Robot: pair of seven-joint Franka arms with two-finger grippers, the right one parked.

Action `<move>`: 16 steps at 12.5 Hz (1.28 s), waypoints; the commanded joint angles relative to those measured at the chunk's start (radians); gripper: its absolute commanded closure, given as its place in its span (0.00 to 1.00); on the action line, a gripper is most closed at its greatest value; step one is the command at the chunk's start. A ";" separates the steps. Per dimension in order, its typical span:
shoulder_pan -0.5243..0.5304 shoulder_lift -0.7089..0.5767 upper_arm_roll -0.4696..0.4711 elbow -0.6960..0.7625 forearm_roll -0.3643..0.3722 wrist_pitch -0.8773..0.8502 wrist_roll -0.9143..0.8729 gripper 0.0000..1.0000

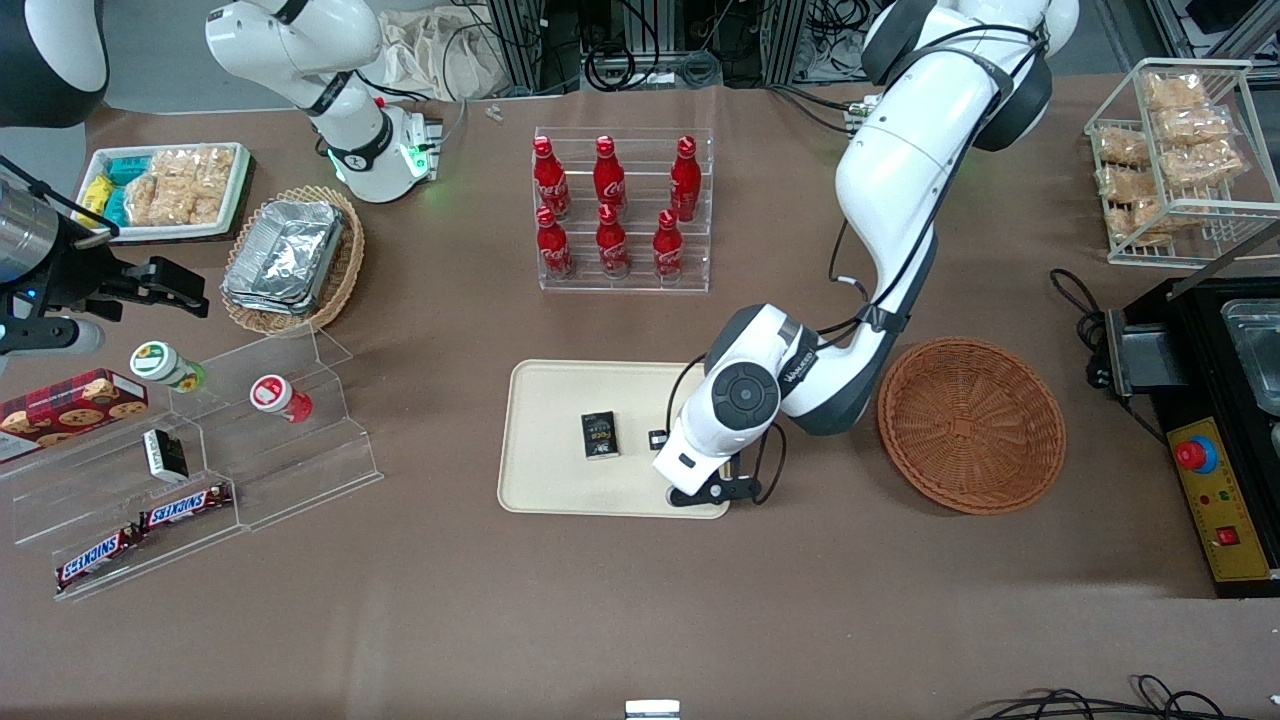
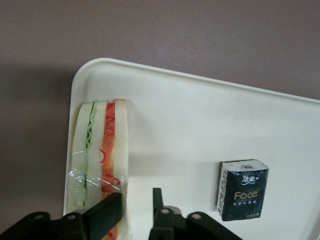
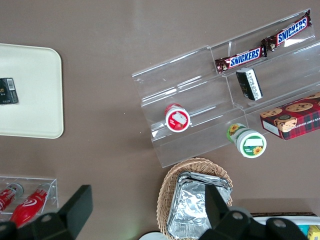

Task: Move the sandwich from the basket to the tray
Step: 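Open the left gripper and withdraw it back toward the basket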

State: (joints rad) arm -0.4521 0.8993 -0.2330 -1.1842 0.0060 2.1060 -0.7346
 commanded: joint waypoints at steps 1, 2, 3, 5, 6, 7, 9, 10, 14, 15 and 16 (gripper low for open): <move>0.003 -0.049 0.000 0.021 0.009 -0.040 -0.002 0.00; 0.006 -0.086 0.006 0.018 0.017 -0.081 -0.008 0.00; 0.015 -0.115 0.012 0.015 0.017 -0.159 -0.020 0.00; 0.058 -0.176 0.027 0.015 0.017 -0.253 -0.019 0.00; 0.094 -0.215 0.027 0.014 0.015 -0.305 -0.017 0.00; 0.125 -0.262 0.026 -0.004 0.011 -0.383 -0.005 0.00; 0.212 -0.423 0.024 -0.160 0.008 -0.351 0.027 0.00; 0.257 -0.515 0.024 -0.249 0.002 -0.331 0.090 0.00; 0.395 -0.775 0.026 -0.486 0.002 -0.319 0.311 0.00; 0.436 -0.828 0.026 -0.539 0.002 -0.313 0.393 0.00; 0.467 -0.859 0.027 -0.563 0.008 -0.323 0.488 0.00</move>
State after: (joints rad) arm -0.0440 0.1480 -0.1989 -1.6155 0.0096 1.7472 -0.3798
